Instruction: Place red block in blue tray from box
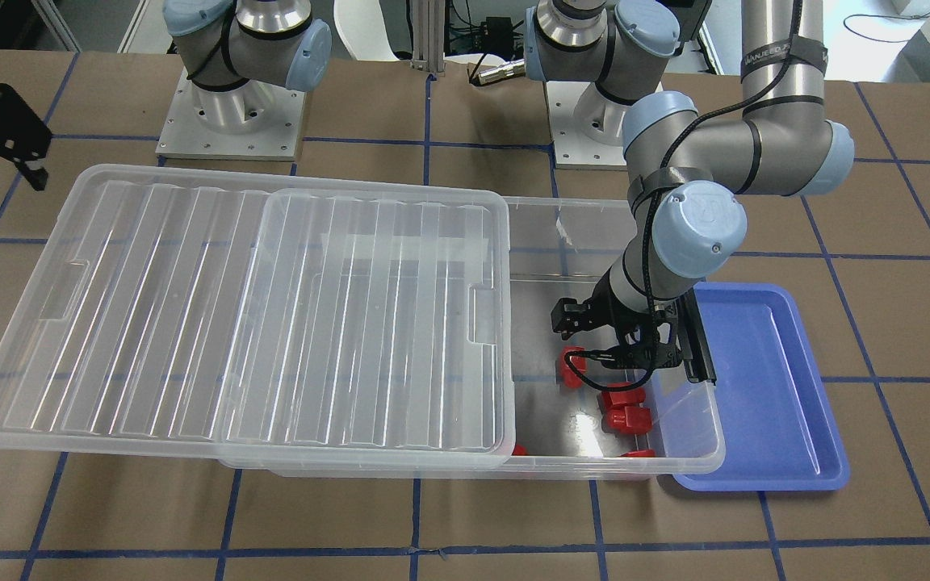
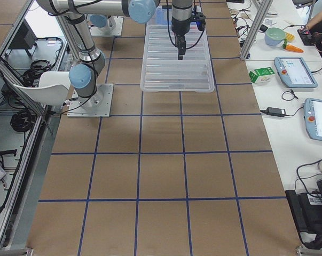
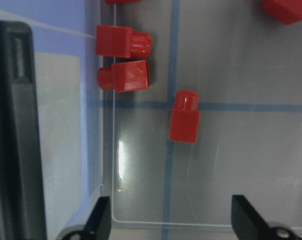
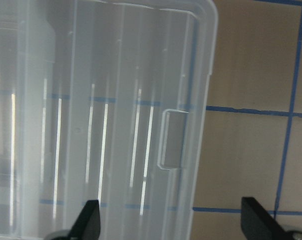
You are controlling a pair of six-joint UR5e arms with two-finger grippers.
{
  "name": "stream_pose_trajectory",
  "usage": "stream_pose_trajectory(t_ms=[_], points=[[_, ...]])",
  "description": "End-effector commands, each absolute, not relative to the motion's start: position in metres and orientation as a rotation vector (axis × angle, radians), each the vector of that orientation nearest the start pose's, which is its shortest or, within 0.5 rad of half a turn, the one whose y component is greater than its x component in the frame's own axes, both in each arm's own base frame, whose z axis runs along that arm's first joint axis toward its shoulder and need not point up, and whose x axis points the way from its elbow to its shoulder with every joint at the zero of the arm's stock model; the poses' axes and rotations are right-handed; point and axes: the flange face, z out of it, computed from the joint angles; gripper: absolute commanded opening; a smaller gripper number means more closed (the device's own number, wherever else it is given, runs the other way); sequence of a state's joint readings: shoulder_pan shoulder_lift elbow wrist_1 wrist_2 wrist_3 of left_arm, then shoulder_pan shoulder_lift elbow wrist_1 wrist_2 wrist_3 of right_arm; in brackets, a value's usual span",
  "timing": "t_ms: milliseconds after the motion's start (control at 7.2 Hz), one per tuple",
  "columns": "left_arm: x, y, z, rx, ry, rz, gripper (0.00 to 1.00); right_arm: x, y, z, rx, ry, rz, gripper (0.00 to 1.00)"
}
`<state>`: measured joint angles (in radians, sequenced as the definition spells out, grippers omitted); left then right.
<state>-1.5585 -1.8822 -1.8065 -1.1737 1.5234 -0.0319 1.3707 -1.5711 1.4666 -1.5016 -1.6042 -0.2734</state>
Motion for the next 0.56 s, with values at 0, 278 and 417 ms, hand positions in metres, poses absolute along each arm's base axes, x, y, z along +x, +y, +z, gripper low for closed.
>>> stream_pose_trajectory(t_ms=[0, 278, 417], points=[[-0.131, -0.555, 0.220, -0.071, 3.172, 0.303, 0.83, 0.104, -0.516, 0.518, -0.084, 3.179, -0.049, 1.00], [-0.132, -0.557, 0.196, -0.069, 3.177, 0.301, 0.83, 0.106, -0.519, 0.514, -0.079, 3.185, -0.049, 1.00], [-0.132, -0.559, 0.189, -0.064, 3.177, 0.306, 0.83, 0.106, -0.519, 0.514, -0.079, 3.181, -0.049, 1.00]])
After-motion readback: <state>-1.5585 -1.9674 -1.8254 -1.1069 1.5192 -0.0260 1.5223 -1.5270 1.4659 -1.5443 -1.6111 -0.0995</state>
